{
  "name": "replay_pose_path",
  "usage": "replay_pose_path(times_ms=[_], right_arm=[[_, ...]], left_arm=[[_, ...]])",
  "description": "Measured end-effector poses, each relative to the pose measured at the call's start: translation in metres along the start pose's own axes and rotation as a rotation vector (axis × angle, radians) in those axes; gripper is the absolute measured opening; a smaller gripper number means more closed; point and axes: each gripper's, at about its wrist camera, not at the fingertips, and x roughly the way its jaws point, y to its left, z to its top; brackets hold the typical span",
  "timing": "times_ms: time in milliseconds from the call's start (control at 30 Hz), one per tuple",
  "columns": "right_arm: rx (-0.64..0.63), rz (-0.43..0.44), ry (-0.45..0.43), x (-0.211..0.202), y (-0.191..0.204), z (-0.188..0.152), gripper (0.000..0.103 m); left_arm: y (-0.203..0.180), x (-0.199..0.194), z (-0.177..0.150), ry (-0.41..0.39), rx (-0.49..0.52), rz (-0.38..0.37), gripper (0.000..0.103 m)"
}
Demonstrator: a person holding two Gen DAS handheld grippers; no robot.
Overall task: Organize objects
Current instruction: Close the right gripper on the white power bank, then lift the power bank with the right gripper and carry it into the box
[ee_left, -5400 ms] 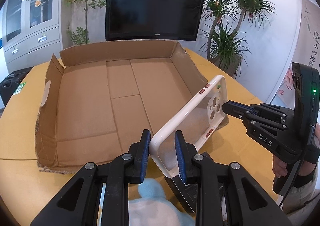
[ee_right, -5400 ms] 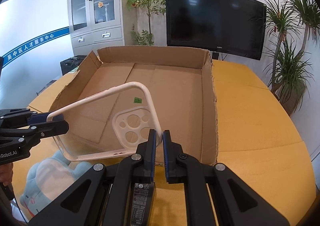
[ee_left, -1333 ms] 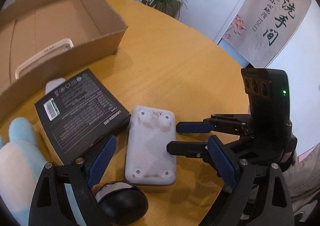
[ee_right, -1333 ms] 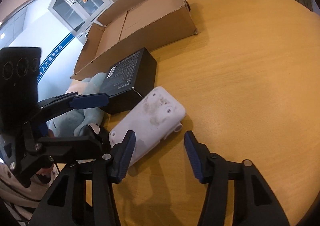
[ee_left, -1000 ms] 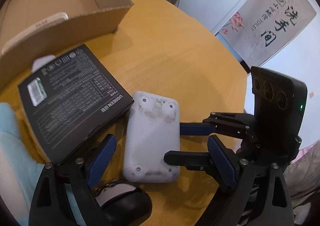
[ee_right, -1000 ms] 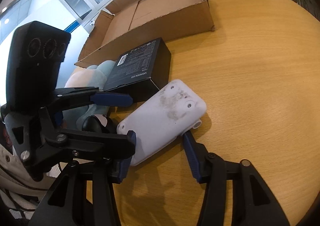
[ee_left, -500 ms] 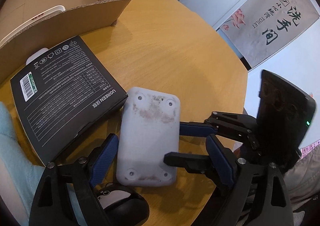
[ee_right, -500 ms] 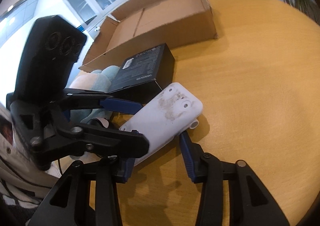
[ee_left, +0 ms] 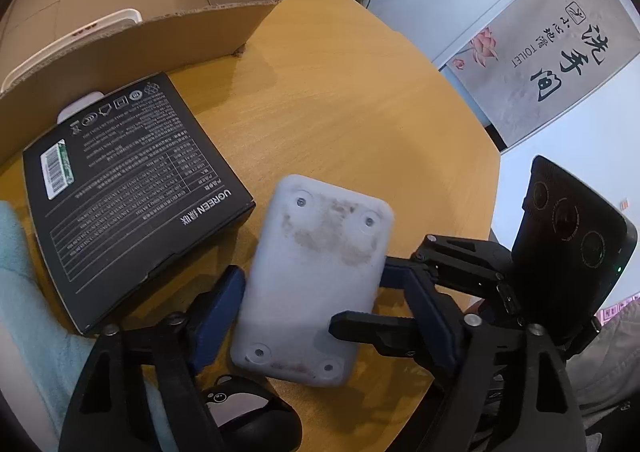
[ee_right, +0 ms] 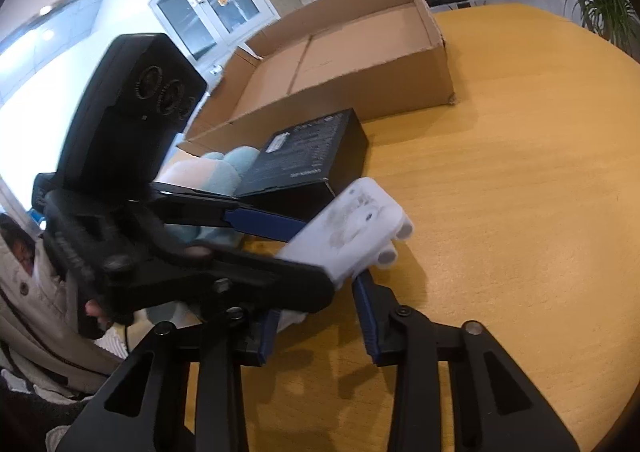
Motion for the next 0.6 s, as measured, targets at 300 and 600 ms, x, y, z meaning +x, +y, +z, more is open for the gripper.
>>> replay_pose_path(times_ms=[300, 600], right_arm=[[-0.079, -0.002, -0.053, -0.005, 0.010, -0.002, 0.023], [-0.095, -0.015, -0.060, -0.007, 0.012, -0.002, 0.023]], left_arm=[[-0.007, -0.007, -0.003, -0.027, 0.044, 0.049, 0.073], [-0.020, -0.018, -0.006, -0.061, 0.073, 0.089, 0.072]])
